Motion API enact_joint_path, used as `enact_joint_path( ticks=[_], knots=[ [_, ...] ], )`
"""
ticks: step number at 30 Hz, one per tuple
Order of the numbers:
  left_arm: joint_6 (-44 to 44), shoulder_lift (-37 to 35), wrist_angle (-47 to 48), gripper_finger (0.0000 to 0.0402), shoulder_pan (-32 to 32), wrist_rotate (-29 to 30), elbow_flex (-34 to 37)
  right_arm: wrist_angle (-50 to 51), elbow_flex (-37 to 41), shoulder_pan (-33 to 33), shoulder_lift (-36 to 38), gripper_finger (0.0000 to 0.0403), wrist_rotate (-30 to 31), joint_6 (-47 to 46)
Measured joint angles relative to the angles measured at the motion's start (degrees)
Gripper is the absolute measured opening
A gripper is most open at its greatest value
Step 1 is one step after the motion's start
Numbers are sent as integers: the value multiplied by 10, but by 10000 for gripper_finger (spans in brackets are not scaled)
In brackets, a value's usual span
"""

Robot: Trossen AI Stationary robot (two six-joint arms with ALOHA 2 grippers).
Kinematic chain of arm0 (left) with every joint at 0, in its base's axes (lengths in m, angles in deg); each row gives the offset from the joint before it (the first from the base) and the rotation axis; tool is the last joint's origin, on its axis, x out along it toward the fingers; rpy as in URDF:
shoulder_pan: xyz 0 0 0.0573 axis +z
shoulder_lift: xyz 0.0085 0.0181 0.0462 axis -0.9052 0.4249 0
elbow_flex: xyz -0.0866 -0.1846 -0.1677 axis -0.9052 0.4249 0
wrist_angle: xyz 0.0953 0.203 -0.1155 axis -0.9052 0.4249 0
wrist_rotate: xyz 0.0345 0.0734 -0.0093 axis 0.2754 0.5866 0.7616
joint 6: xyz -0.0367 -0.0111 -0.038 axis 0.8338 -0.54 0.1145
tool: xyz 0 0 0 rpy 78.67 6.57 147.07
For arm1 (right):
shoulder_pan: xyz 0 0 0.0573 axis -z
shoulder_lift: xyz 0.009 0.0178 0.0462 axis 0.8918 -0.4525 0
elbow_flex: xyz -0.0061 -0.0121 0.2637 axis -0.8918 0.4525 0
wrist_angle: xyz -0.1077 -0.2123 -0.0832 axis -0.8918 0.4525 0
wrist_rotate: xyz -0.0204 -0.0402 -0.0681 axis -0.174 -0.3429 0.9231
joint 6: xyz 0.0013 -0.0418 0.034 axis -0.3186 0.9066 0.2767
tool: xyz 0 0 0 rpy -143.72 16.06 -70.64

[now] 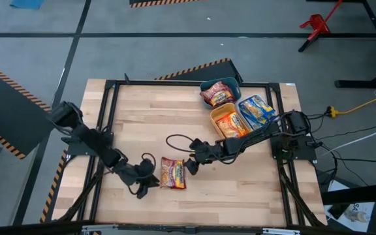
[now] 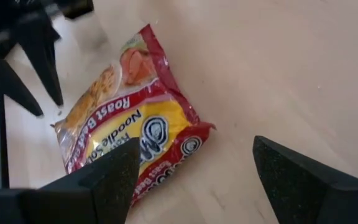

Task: Sort Maruchan noodles
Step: Put the red noodle pack into the blue bin

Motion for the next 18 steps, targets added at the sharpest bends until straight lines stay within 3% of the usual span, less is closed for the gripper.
enact_joint_path(
  ticks=[9,18],
  knots=[
    [-22,79,-107,76,-16,32,0,-2,0,0,0,296,26,-20],
    [-24,96,-92,75,-14,61,0,-3,0,0,0,296,44,-22]
  ],
)
